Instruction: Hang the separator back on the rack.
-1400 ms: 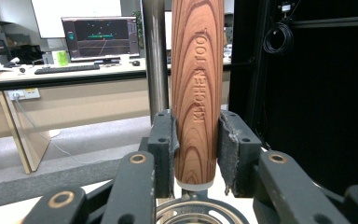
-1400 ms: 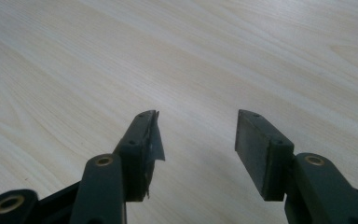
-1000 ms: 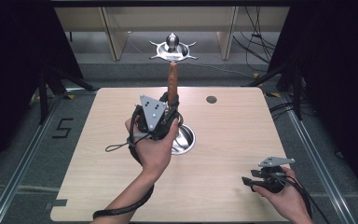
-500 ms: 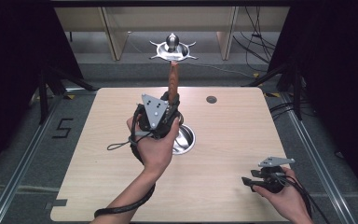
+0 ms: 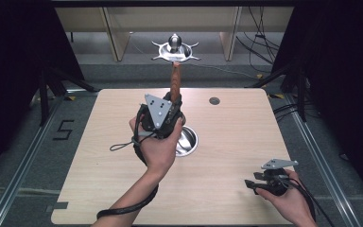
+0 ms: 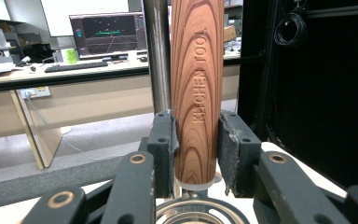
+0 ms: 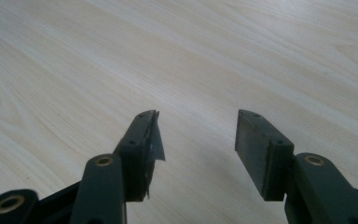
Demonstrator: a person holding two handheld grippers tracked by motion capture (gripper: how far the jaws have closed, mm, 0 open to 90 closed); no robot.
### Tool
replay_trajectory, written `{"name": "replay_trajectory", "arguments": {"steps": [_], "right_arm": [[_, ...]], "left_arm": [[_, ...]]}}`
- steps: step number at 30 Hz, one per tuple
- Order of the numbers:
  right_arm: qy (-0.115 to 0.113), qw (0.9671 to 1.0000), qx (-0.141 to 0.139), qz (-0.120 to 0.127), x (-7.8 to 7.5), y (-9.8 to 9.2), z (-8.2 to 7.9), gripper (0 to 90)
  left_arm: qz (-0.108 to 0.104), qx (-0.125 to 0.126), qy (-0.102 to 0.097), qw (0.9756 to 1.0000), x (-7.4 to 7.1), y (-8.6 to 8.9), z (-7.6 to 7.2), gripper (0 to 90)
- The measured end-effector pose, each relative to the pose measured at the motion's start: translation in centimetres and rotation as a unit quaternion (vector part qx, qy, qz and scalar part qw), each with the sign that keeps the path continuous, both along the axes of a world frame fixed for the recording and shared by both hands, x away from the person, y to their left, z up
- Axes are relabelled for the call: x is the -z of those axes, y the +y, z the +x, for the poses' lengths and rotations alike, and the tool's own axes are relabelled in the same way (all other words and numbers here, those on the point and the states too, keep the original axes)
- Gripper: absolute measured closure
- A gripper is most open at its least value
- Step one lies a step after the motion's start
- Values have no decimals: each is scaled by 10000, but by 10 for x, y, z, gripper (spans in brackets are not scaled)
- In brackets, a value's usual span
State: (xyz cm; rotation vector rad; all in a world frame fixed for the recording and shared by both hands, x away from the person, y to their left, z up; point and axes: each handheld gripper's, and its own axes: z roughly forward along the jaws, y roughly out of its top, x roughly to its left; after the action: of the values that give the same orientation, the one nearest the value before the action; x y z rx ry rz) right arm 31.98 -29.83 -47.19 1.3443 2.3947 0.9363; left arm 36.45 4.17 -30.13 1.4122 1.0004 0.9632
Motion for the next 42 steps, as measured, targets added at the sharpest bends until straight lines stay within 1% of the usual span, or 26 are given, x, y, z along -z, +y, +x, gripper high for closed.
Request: {"name": "replay_trajectory", "arguments": {"steps": [1,2,4,5,6,12,14,15,17,19,21,27,29,30,31,33,34,36,37,38,39,40,42], "right_arm": [[125,9999,63,44,-2,1,-1,495],[232,9995,-7,212,-1,0,-1,495],[222,9996,-2,200,-1,1,-1,495],[3,10000,-20,-29,0,-1,1,495],[-18,10000,-18,-16,0,0,1,495],[-26,10000,-23,-18,0,0,1,495],[-16,10000,-19,-19,0,0,1,495],[25,10000,29,13,0,1,0,495],[-21,10000,-20,-17,0,0,1,495],[20,10000,22,10,0,1,0,495],[-19,10000,-16,-6,0,0,0,496],[-10,10000,-10,-1,0,0,0,496],[-19,10000,-16,0,0,0,0,495],[-112,9999,-91,-44,0,-1,1,495],[110,9999,0,-63,-2,0,-1,496],[-87,9999,65,88,2,3,-1,496],[34,9998,140,157,0,4,-2,496],[49,9999,96,112,0,4,-2,495],[82,9998,148,143,0,5,-3,495],[155,9998,114,82,-2,4,-3,495],[176,9998,76,37,-3,4,-3,495],[104,9999,17,6,-2,3,-2,495],[131,9999,37,36,-2,3,-2,495]], "left_arm": [[14,-13,-8,10000,0,0,0,674],[41,-18,2,10000,0,0,1,674],[54,-27,22,10000,0,-1,1,674],[57,-29,22,10000,0,-1,2,674],[61,-32,23,10000,0,-1,2,674],[73,-54,42,9999,-1,-2,4,674],[82,-76,38,9999,-1,-3,4,673],[90,-71,39,9999,-2,-3,4,673],[85,-72,66,9999,-2,-3,5,673],[113,-83,74,9999,-3,-4,5,672],[115,-103,81,9998,-3,-5,6,672],[163,-145,91,9997,-4,-6,8,672],[193,-163,101,9996,-4,-6,9,671],[203,-174,90,9996,-4,-7,9,671],[201,-173,103,9996,-4,-7,9,671],[208,-177,113,9996,-3,-7,10,671],[214,-181,116,9995,-3,-7,10,671],[228,-173,140,9995,-3,-7,11,670],[232,-170,144,9995,-3,-7,11,669],[238,-166,149,9995,-3,-7,11,669],[223,-162,140,9995,-3,-7,11,667],[229,-168,131,9995,-2,-7,11,667],[227,-164,127,9995,-2,-7,11,666]]}}
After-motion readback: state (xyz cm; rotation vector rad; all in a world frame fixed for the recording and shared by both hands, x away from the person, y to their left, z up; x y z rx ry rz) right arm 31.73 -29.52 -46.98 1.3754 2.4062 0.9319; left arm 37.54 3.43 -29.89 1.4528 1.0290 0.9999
